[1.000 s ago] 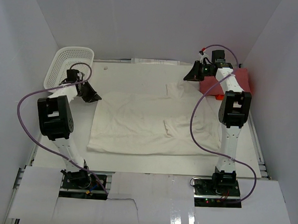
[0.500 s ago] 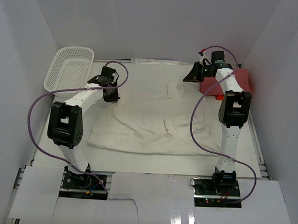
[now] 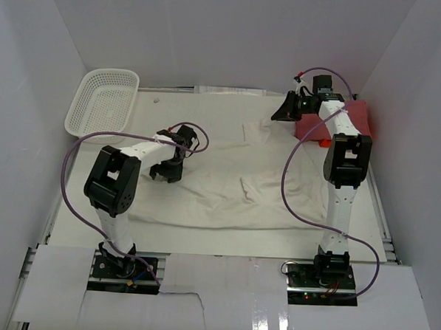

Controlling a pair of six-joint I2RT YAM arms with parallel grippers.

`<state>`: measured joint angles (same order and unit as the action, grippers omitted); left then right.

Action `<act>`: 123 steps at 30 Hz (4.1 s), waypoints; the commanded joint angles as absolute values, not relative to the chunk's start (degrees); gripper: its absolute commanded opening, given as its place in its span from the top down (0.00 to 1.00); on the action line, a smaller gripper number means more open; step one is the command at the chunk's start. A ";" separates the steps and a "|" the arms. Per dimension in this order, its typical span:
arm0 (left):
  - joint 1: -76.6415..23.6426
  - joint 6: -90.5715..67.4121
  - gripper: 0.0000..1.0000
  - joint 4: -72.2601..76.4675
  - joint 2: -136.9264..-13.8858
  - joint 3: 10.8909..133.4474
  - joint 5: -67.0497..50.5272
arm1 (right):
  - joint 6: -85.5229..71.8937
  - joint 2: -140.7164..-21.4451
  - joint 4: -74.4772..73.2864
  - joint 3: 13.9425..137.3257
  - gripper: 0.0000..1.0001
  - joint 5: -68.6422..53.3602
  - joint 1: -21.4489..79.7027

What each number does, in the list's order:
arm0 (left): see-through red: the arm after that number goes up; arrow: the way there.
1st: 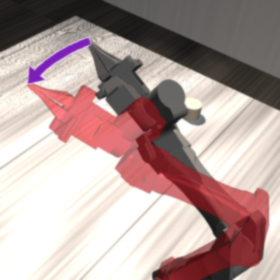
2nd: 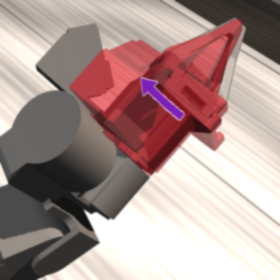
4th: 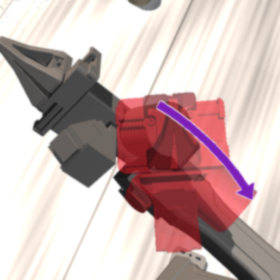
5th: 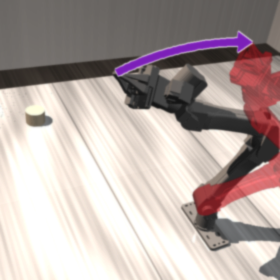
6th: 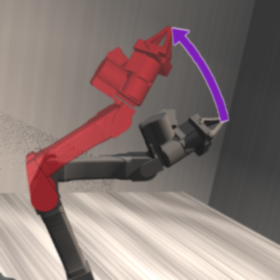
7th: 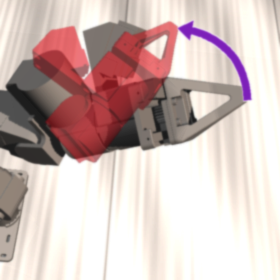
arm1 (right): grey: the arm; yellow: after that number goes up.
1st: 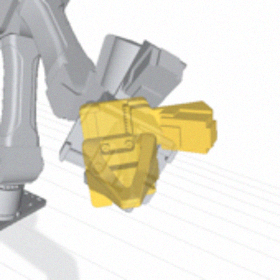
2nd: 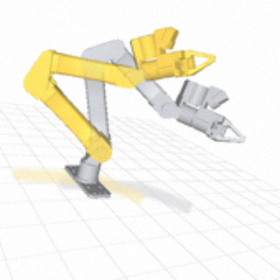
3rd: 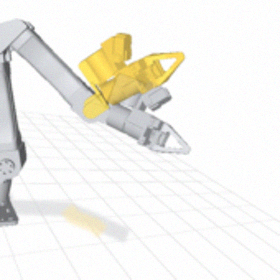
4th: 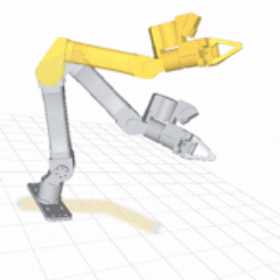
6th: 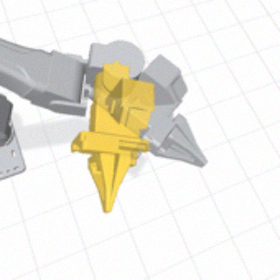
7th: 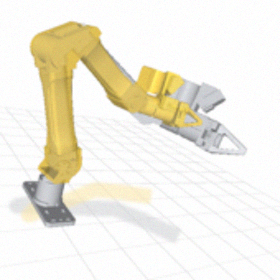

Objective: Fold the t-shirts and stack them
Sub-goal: Grap the side of the flattened tshirt furthest away from the robot with both arms

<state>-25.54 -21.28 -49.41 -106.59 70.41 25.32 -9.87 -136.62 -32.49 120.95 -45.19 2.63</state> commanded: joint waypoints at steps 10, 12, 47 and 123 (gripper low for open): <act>-21.89 -23.65 0.10 -46.68 -99.93 76.20 19.53 | -9.23 -133.24 -32.26 121.29 0.92 -46.58 2.29; -20.40 -22.77 0.12 -45.01 -100.11 75.94 11.98 | -9.23 -133.33 -32.34 121.29 0.92 -46.58 2.29; -18.90 -10.72 0.39 -46.23 -113.82 87.80 -7.39 | -9.05 -133.94 -32.78 121.64 0.92 -46.58 2.37; -10.30 -18.62 1.00 -45.01 -107.85 92.63 -5.01 | -8.70 -133.59 -33.13 122.43 0.92 -45.79 2.37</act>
<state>-13.13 -15.88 -47.35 -114.72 89.97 -9.74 -9.61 -136.59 -32.97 120.97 -45.17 2.63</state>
